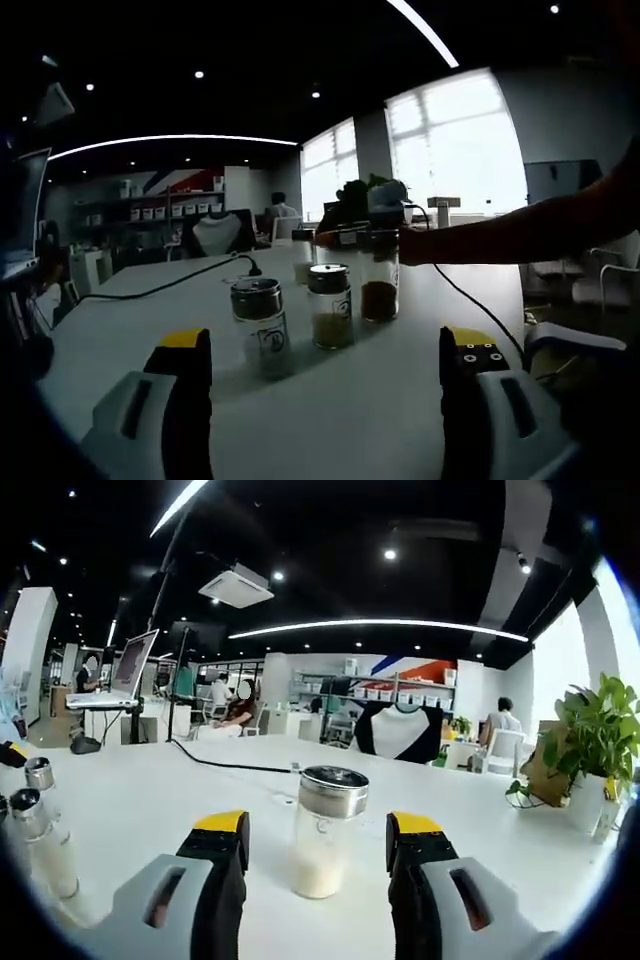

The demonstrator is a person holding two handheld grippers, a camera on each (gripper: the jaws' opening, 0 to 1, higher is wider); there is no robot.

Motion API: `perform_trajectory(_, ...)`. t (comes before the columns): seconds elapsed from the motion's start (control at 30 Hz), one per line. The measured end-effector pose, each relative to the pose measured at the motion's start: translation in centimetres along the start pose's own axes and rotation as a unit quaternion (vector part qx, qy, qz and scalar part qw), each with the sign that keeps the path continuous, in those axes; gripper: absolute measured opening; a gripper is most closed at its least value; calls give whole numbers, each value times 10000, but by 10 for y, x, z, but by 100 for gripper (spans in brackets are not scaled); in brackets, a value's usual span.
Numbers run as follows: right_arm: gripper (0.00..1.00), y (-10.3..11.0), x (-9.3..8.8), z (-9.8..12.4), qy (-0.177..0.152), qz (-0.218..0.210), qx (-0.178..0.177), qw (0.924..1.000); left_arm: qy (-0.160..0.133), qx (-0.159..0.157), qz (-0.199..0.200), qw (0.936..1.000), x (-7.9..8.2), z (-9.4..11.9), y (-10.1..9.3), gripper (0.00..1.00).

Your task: Rotate the seasoning bottle until the label or dispensing opening points toward the visible target arrow and the bottle remains upright within the marked orientation range

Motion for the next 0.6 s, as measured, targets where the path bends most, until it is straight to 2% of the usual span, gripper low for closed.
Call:
perform_trajectory(0.3,53,-2,-1,-20,40,194,-184,9996,28,-6,-16,10000,0,-1,0,100)
perform_trajectory(0.47,53,-3,-2,-28,-62,-60,-212,9997,38,-26,10,10000,-1,-2,0,100)
perform_trajectory(0.6,51,0,-1,-37,-107,-80,-227,9997,51,-24,-4,10000,-1,-2,0,100)
Point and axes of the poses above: the point that each gripper's makers call its tool centre point, and the gripper's own axes: z roughly backward along the fingers, y roughly to its left, x roughly out of its top, the point moved 10 cm from there along z, roughly backward along the fingers, and after that the axes turned 15 degrees about -z, right-handed, at the moved point
